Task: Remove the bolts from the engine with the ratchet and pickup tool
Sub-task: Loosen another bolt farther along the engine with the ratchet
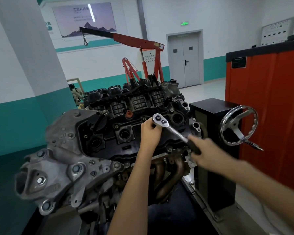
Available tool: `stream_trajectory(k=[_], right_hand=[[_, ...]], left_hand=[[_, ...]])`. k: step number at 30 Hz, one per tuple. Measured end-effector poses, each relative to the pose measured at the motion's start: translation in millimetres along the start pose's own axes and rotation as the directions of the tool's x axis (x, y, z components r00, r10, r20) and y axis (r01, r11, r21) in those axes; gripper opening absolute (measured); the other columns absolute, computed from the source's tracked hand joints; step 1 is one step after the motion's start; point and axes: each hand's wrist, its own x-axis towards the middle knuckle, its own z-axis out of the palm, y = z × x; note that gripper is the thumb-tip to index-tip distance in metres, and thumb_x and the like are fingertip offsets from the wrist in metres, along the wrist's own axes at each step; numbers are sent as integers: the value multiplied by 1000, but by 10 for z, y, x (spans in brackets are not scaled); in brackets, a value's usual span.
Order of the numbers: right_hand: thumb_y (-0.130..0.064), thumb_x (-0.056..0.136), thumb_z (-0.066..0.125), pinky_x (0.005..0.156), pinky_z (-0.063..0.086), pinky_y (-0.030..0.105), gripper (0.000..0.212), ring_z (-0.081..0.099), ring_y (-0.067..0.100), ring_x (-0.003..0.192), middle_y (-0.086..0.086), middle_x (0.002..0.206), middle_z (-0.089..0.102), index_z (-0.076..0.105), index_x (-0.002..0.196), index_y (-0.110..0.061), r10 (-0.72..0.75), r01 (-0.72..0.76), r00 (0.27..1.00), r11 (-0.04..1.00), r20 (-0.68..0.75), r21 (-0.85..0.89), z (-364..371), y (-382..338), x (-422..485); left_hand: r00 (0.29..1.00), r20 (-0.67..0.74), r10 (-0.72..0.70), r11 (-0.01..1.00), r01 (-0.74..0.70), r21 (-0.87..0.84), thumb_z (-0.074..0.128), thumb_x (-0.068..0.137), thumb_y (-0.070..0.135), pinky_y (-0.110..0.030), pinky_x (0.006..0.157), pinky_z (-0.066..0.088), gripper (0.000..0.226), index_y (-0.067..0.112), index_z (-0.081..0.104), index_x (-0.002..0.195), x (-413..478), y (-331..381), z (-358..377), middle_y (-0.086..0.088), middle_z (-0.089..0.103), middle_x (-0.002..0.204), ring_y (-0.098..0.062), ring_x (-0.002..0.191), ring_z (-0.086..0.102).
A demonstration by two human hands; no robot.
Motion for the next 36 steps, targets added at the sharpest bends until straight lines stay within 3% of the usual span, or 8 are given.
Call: stream_trajectory(k=[3,6,10,17,21,29,33,36], right_hand=[[-18,87,57,65,48,33,24,62,22,72,-2,75,56,49,109,-23,-149,157,987,834,57,-530,-545,69,391],[-24,88,54,61,38,29,20,57,20,71,-8,73,48,43,105,-28,-208,165,978,757,7,-632,-550,16,486],[-13,83,60,57,49,35,25,61,26,66,5,73,58,43,96,-26,31,-50,991,988,-127,-146,133,-6,-10],[-4,81,54,46,39,15,23,49,7,53,1,69,49,49,98,-18,177,-80,967,891,-180,448,1039,-585,-144],[-2,79,55,56,45,33,27,54,25,62,10,71,56,50,97,-21,50,-35,997,976,-64,216,496,-222,-103],[-18,85,58,59,36,28,23,57,24,68,-8,67,44,48,103,-27,-177,148,984,851,-10,-504,-468,137,410],[-10,80,61,54,48,35,24,57,23,59,4,69,55,47,93,-24,23,-22,991,1000,-129,12,249,51,-35],[-5,80,58,46,40,13,31,53,10,56,7,76,56,49,102,-26,161,-89,974,917,-159,389,873,-298,-143]], left_hand=[[1000,-7,-7,1000,7,-6,49,89,0,-22,53,28,27,8,57,65,-6,19,-28,2,42,59,-8,57,32],[999,-40,-23,998,21,-54,49,90,-1,-19,54,30,22,7,61,73,-44,7,-48,-3,47,65,-10,62,36],[998,-58,-4,995,-2,-103,53,93,3,-19,58,33,36,23,63,66,-99,4,31,9,51,61,-7,62,42],[990,-133,-49,993,34,-110,66,92,18,-15,51,28,50,23,33,54,-53,-4,37,15,33,44,1,48,30],[996,-1,93,994,-93,-48,67,91,21,-25,60,36,40,6,43,62,-17,65,-65,-12,46,58,-11,60,41],[997,-2,77,988,-76,-132,60,95,12,-21,64,40,48,37,58,54,-107,108,-16,18,52,54,4,58,44],[995,-62,78,982,-87,-168,60,96,20,-19,58,32,51,38,47,50,-131,97,90,17,38,50,0,55,32],[993,-112,24,980,-45,-194,61,95,11,-20,58,28,57,37,40,47,-91,121,146,16,32,48,-1,54,26]])
